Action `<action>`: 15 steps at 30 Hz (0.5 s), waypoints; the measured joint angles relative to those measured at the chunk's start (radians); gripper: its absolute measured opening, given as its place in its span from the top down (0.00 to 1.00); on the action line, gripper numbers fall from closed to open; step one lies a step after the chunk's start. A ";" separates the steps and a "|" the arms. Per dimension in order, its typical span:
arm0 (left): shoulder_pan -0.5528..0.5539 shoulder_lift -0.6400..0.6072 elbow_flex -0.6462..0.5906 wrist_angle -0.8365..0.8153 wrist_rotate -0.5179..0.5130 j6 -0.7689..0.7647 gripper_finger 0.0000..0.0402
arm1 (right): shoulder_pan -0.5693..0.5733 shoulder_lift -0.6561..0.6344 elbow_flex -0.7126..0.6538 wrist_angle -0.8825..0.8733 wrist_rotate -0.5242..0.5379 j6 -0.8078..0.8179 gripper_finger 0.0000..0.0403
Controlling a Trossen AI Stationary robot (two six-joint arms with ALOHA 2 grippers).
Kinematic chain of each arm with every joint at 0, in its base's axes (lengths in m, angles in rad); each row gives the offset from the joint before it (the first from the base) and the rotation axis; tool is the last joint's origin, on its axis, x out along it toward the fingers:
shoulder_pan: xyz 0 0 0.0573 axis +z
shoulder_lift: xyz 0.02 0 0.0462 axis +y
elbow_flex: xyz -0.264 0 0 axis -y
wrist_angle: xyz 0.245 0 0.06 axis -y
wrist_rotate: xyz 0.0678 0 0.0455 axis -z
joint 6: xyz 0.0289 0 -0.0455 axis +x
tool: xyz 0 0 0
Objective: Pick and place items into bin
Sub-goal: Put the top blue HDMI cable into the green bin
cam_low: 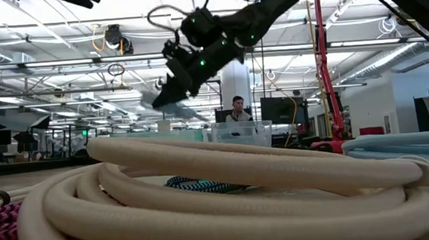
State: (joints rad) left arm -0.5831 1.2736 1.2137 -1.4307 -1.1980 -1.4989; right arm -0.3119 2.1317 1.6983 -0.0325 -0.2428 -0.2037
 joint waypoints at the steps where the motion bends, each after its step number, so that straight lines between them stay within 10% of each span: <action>1: 0.000 0.000 0.000 0.000 0.000 0.001 0.72 | -0.007 0.005 -0.001 0.000 -0.029 0.008 0.98; 15: 0.013 0.000 0.000 0.008 -0.007 0.007 0.72 | 0.012 0.007 0.001 -0.133 -0.193 -0.114 0.98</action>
State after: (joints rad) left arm -0.5697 1.2739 1.2137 -1.4232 -1.2053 -1.4916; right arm -0.2996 2.1384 1.6989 -0.1656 -0.4363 -0.3175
